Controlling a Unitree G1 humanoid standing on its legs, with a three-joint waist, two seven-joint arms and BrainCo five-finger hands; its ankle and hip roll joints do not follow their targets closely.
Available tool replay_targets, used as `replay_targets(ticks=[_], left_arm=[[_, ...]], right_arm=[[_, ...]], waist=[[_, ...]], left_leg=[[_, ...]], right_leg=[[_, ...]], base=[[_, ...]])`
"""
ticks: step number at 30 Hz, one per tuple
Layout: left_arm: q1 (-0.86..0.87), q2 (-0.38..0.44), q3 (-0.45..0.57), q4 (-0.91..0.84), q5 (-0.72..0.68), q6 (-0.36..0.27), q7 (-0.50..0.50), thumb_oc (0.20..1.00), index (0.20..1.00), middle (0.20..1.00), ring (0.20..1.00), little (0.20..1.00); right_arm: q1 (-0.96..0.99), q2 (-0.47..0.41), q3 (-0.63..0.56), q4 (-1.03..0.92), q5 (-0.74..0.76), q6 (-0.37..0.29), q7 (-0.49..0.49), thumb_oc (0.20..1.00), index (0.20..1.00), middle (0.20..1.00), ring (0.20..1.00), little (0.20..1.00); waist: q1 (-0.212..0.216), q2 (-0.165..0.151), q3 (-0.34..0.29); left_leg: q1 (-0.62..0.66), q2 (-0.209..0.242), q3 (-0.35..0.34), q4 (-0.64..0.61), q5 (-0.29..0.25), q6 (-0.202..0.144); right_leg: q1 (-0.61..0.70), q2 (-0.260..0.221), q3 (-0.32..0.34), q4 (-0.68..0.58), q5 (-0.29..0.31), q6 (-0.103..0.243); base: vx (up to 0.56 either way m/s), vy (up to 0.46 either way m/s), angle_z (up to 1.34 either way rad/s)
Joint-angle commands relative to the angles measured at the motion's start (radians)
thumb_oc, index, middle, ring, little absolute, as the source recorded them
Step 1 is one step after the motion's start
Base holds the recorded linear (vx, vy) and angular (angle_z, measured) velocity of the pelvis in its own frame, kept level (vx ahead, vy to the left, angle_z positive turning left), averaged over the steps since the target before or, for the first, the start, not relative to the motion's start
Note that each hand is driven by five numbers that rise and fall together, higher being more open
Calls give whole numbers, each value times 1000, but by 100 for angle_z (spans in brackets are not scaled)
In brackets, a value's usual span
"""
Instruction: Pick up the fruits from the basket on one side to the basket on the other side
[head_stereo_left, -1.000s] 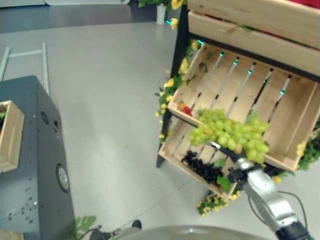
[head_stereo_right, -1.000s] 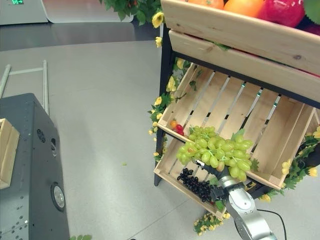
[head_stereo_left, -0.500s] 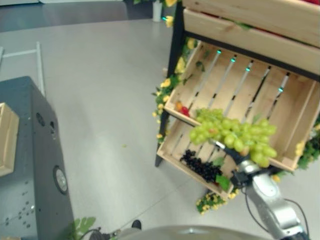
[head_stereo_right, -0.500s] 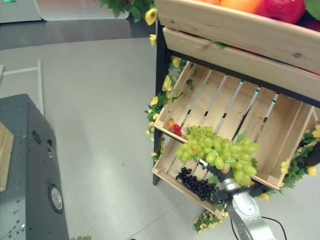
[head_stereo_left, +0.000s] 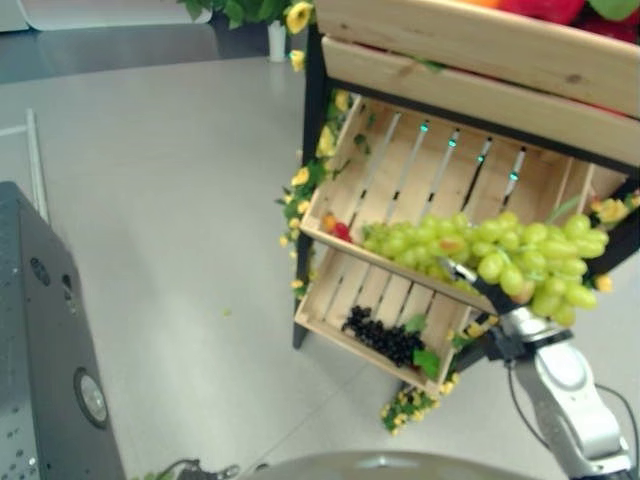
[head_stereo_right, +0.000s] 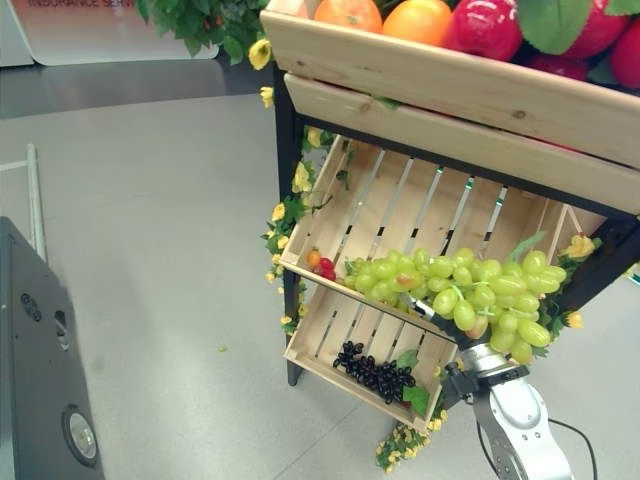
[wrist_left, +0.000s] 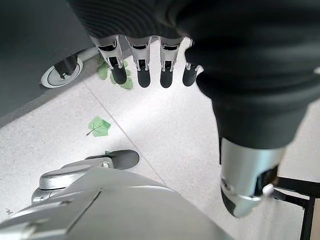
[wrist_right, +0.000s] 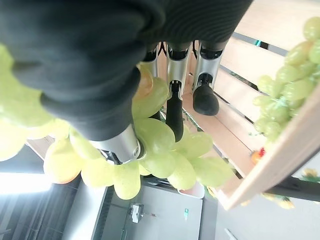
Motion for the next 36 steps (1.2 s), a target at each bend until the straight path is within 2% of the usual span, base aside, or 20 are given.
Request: replay_targets(ticks=[1,6,15,20,28,36], left_arm=[[-70,-32,-5,74,19,-11,1,1000,1000,1000,1000,1000],[-65,-29,-5,67,27,-9,4,1000,1000,1000,1000,1000],[-64,-35,-32,71,31,-6,15,1000,1000,1000,1000,1000],[-56,-35,-45,73,26,-2,12,1000,1000,1000,1000,1000],[-44,-35,-73,74,0,6,-6,1000,1000,1000,1000,1000],[-40,-38,-114,89,-44,10,-27,1000,1000,1000,1000,1000]], right_arm=[[-37,-41,-2,-152,70,-60,11,200,200,200,200,200],[-32,-46,2,-179,86,-61,18,200,200,200,200,200],[-162,-57,-55,-82,13,-93,-114,200,200,200,200,200],[-236,-79,-65,-19,19,-89,-153,200,200,200,200,200],[-382,-172,-51,141,38,-69,-209,200,200,200,200,200],[-563,-289,24,392,75,-26,-246,200,200,200,200,200]], waist=[[16,15,-19],[16,9,-22],[32,6,-28],[44,6,-29],[65,6,-24],[84,5,-9]], left_leg=[[23,47,-28,14,-82,-10],[31,49,-25,14,-85,-11],[42,50,-26,11,-88,-12],[44,49,-30,9,-88,-11],[45,48,-39,8,-86,-11],[35,46,-46,11,-82,-13]], right_leg=[[15,-19,-11,26,-49,67],[20,-18,-10,26,-52,66],[33,-22,-16,18,-50,68],[36,-23,-18,15,-49,67],[40,-22,-28,11,-47,65],[38,-23,-38,10,-45,63]], base=[[-2,2,-4],[-1,1,-1],[0,0,0],[0,0,0],[1,-1,0],[0,0,0]])
